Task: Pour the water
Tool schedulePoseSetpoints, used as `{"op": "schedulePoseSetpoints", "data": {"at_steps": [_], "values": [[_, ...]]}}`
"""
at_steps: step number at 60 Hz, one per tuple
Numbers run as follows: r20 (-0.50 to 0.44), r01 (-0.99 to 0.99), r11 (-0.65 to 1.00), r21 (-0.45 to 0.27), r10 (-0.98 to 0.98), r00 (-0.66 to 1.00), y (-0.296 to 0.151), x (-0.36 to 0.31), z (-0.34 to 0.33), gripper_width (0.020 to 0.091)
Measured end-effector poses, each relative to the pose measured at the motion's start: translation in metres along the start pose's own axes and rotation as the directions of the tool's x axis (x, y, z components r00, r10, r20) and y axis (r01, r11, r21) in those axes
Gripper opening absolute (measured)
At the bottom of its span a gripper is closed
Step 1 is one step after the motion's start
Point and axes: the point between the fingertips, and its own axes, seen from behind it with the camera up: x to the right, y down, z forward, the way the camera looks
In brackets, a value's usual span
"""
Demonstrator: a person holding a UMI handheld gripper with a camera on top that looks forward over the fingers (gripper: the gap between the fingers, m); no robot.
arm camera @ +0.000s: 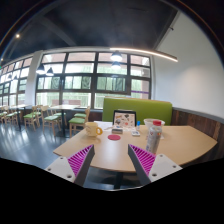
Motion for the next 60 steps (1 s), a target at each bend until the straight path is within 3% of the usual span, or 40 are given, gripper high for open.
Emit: {"op": "schedulePoseSetpoints", "data": {"at_steps": [14, 25, 36, 43, 51, 53, 55, 56, 60], "values": [[-0.039, -0.040, 0.999, -0.029, 0.039, 0.998, 0.017, 0.027, 0.012, 0.0777], [-0.141, -0.021, 0.999, -0.040, 0.015, 0.990, 0.029, 0.081, 0.034, 0.0778], [-0.219, -0.059, 0.993, -0.106, 0.035, 0.975, 0.048, 0.143, 0.089, 0.0778], [-0.271, -0.065, 0.992, -0.106, 0.034, 0.962, 0.049, 0.185, 0.132, 0.0776], [-0.270, -0.091, 0.990, -0.110, 0.059, 0.961, 0.054, 0.204, 0.180, 0.0776], [-0.252, -0.092, 0.989, -0.114, 0.060, 0.966, 0.055, 0.202, 0.192, 0.0751], [-0.246, -0.088, 0.989, -0.122, 0.055, 0.968, 0.057, 0.203, 0.200, 0.0650], [-0.254, -0.080, 0.989, -0.125, 0.046, 0.966, 0.059, 0.206, 0.203, 0.0514], [-0.258, -0.083, 0.993, -0.089, 0.058, 0.964, 0.055, 0.207, 0.209, 0.0503]]}}
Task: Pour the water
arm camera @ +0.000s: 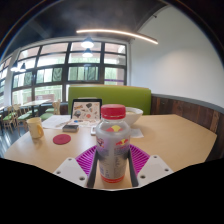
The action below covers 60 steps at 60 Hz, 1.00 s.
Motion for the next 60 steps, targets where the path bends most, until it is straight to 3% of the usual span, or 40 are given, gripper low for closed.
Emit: {"op": "schedulePoseSetpoints", "data": {"at_steps": [4, 10, 11, 22, 32, 39, 44, 51, 60], "values": [[0.010, -0.024, 0.999, 0.031, 0.024, 1.000, -0.003, -0.006, 0.011, 0.0456], [0.026, -0.043, 0.999, 0.014, 0.042, 0.999, -0.001, -0.005, 0.008, 0.0437], [0.026, -0.032, 0.999, 0.015, 0.032, 0.999, -0.002, -0.006, 0.008, 0.0404], [-0.019, 0.122, 0.993, -0.004, -0.122, 0.992, -0.009, -0.015, 0.013, 0.0402], [-0.070, 0.448, 0.893, 0.045, -0.445, 0.893, -0.084, -0.057, 0.024, 0.0401], [-0.135, 0.734, 0.672, 0.099, -0.722, 0.679, -0.153, -0.128, 0.038, 0.0401], [-0.191, 0.895, 0.439, 0.081, -0.874, 0.446, -0.181, -0.174, 0.055, 0.0402], [-0.254, 0.996, 0.084, 0.005, -0.964, 0.083, -0.181, -0.234, 0.085, 0.0400], [-0.281, 0.948, -0.307, -0.080, -0.906, -0.317, -0.168, -0.280, 0.116, 0.0400]]}}
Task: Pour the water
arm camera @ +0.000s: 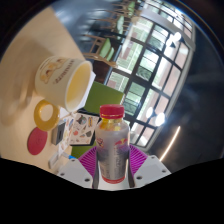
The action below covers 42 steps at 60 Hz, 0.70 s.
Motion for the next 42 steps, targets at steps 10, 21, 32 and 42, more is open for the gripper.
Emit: {"op": "schedulePoseSetpoints", "data": {"at_steps": [10, 21, 32, 42], "values": [[-0.136, 0.369, 0.929, 0.016, -0.363, 0.922, -0.042, 0.007, -0.011, 0.0402], [-0.124, 0.424, 0.905, 0.025, -0.418, 0.900, -0.045, 0.000, -0.007, 0.0403], [-0.110, 0.280, 0.959, 0.044, -0.274, 0.956, -0.042, -0.001, 0.010, 0.0405], [-0.101, -0.314, 0.949, 0.032, 0.315, 0.944, -0.019, 0.014, 0.004, 0.0404]]}}
